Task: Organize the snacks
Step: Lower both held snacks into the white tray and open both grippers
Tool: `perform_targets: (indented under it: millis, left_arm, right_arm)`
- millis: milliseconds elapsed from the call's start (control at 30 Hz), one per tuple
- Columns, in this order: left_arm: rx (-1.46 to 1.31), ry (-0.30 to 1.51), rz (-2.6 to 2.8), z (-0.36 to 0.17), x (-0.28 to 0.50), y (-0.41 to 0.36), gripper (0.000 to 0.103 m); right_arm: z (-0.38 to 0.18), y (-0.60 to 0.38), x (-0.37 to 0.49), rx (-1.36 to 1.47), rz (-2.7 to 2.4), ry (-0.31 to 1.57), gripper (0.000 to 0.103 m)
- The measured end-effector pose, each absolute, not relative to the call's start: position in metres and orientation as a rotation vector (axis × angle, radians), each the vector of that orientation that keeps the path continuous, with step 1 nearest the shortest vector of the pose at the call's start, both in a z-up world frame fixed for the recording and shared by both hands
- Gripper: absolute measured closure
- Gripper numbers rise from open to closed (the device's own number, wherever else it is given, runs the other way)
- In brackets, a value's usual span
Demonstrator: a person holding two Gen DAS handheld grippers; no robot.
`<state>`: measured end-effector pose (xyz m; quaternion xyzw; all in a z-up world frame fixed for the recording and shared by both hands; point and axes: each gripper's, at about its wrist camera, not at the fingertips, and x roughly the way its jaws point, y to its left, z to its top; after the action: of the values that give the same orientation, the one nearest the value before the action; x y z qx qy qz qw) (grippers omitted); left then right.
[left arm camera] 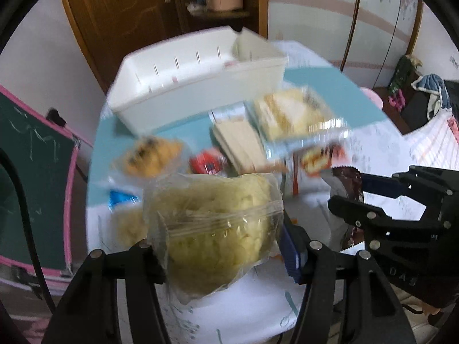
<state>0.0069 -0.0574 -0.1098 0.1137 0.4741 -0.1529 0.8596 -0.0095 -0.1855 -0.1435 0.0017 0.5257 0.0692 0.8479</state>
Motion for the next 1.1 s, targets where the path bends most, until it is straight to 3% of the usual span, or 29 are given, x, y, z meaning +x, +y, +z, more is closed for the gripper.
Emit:
perform_targets:
  millis: [667,1100]
  left_arm:
    - [0.292,0.751,-0.212,0.028,0.139,-0.044,0.044]
    - [0.211,0.785,-0.159,0.025,0.240,-0.058,0.044]
  right_arm:
    - [0.004,-0.200,0.103,-0.072,0.082,0.795,0.065]
    - [0.036,-0.211,0.203,0.024,0.074,0.761,0.063]
